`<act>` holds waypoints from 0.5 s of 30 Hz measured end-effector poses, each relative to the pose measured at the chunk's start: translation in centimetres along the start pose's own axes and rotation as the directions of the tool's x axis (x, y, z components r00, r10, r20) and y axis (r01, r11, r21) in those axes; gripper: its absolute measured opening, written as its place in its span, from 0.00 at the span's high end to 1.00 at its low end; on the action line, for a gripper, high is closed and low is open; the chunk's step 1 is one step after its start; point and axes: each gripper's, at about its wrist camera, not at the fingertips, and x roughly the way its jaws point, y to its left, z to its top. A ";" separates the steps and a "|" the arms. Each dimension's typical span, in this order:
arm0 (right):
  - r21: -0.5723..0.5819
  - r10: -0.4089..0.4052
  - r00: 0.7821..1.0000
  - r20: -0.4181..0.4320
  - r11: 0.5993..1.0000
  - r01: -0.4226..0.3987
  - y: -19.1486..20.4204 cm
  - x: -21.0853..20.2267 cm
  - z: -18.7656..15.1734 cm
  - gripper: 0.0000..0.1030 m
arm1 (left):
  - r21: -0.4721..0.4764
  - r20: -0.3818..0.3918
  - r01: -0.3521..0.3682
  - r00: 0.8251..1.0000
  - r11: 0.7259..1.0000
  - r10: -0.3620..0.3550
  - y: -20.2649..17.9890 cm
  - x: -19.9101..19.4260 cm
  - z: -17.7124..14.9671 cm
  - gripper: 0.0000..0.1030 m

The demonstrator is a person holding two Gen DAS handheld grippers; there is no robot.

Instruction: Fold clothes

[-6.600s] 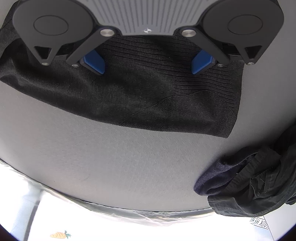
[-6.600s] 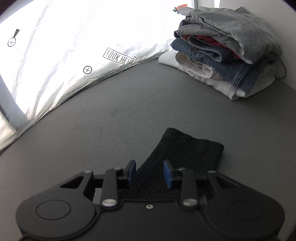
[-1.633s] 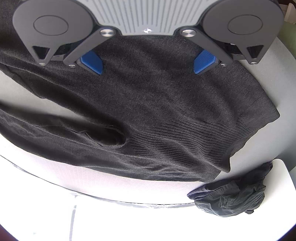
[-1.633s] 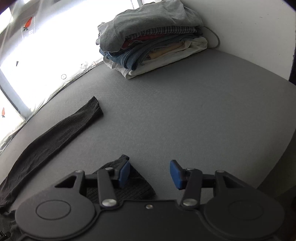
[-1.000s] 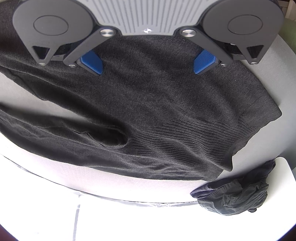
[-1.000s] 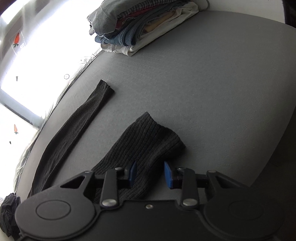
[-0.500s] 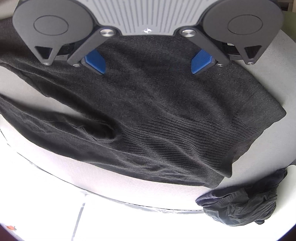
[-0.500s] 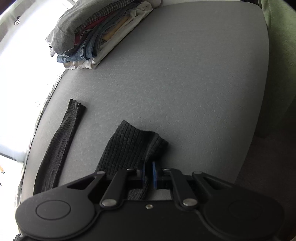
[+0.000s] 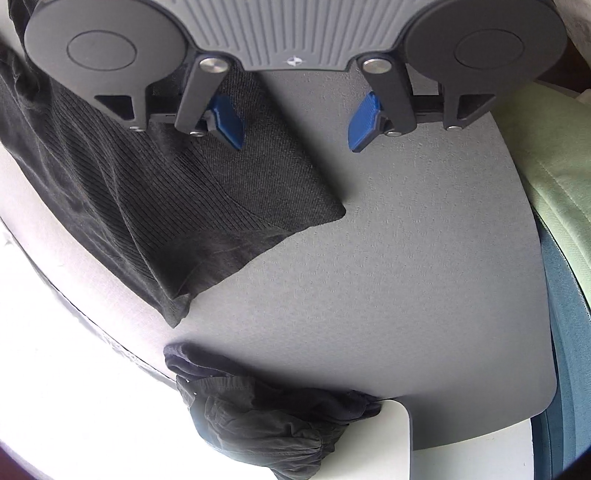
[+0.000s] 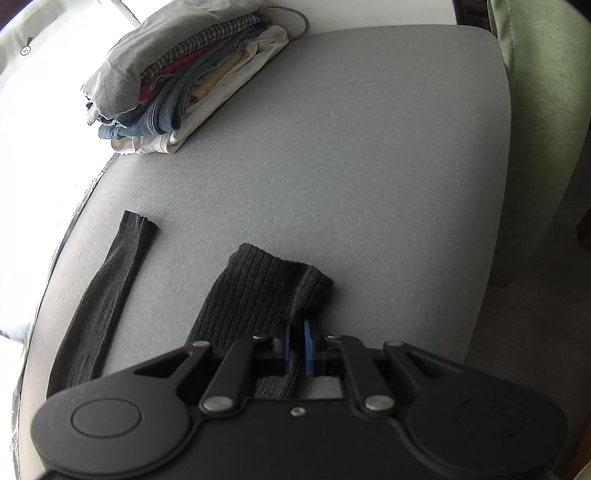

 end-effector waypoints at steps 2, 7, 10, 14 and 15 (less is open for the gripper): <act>-0.014 -0.014 1.000 0.009 1.000 0.014 0.3 0.0 -0.1 0.93 | 0.034 0.008 -0.002 1.000 0.999 0.002 -0.2 0.5 0.4 0.37; 0.018 -0.030 0.999 0.025 0.999 0.030 0.4 -0.1 -0.3 0.93 | 0.068 0.017 -0.043 0.999 0.997 0.042 -1.0 1.8 1.2 0.38; 0.051 -0.035 0.999 0.031 0.998 0.034 0.4 -0.2 -0.4 0.94 | 0.063 0.021 -0.041 0.999 0.997 0.040 -0.9 2.0 1.6 0.45; 0.047 -0.004 0.998 0.065 0.999 0.001 0.7 -1.1 -0.5 0.98 | 0.026 0.028 -0.039 0.999 0.999 0.038 -0.2 1.5 2.4 0.90; 0.046 0.016 0.996 0.083 0.999 -0.020 0.8 -1.6 -0.4 0.98 | 0.000 0.023 -0.019 1.000 1.000 0.019 0.2 1.3 2.8 0.94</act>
